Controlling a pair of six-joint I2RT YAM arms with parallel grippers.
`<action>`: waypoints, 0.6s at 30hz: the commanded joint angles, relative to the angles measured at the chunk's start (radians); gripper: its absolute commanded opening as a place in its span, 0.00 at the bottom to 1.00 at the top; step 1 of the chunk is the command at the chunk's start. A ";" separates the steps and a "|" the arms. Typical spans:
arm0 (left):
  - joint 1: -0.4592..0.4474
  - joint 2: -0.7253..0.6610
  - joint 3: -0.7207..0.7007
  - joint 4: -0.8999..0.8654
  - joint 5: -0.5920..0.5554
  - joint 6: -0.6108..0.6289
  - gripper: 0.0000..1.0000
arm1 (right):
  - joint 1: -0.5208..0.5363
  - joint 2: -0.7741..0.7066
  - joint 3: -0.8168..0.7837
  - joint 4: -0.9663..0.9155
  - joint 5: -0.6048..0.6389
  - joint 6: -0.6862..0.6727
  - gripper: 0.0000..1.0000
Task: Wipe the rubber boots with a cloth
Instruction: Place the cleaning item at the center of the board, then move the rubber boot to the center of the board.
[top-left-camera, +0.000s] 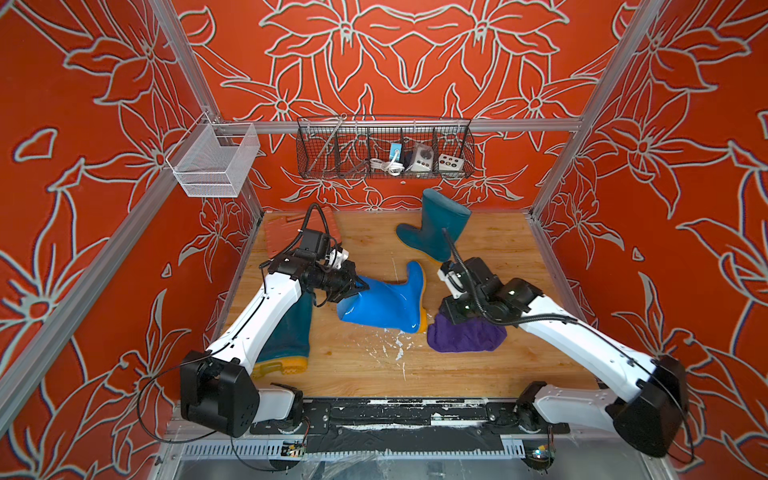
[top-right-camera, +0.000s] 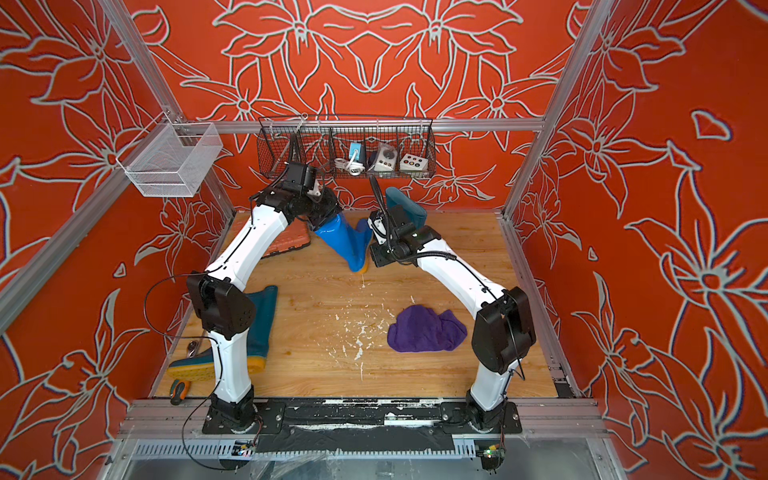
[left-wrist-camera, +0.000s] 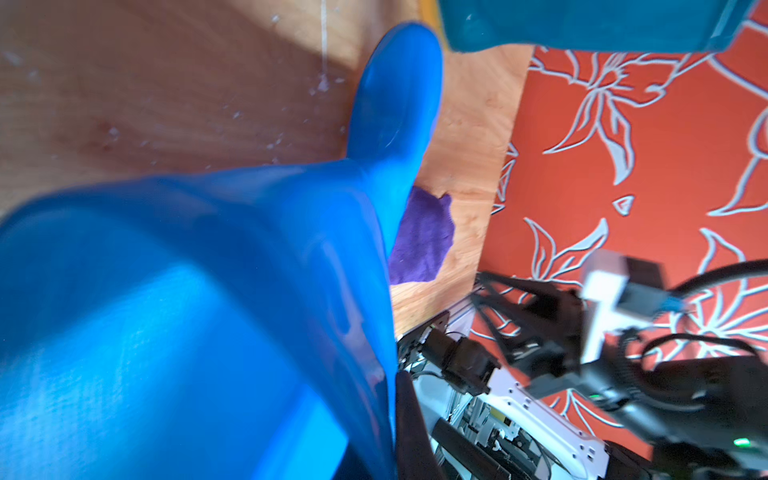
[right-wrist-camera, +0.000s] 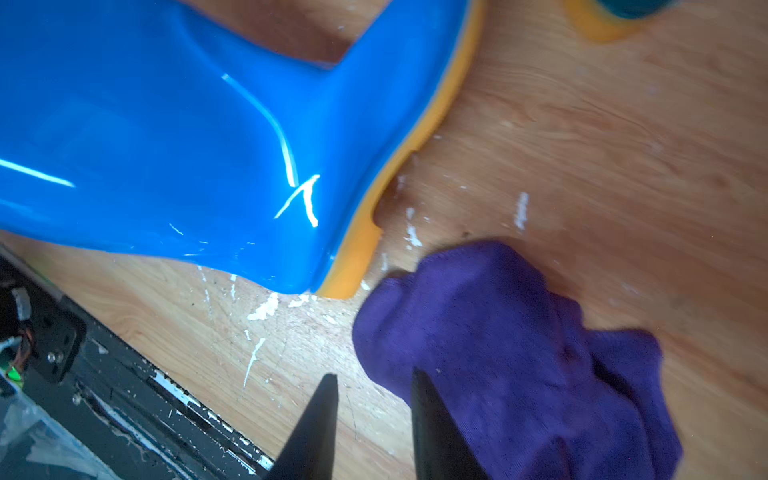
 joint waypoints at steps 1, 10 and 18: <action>0.001 0.014 0.032 -0.029 0.023 0.019 0.00 | -0.003 -0.025 0.032 -0.036 -0.011 0.015 0.77; 0.000 0.032 0.170 -0.013 0.061 -0.046 0.00 | 0.061 0.003 -0.044 0.232 -0.198 0.024 0.40; -0.038 0.086 0.331 0.073 0.063 -0.144 0.00 | 0.233 0.225 -0.048 0.512 -0.232 0.020 0.29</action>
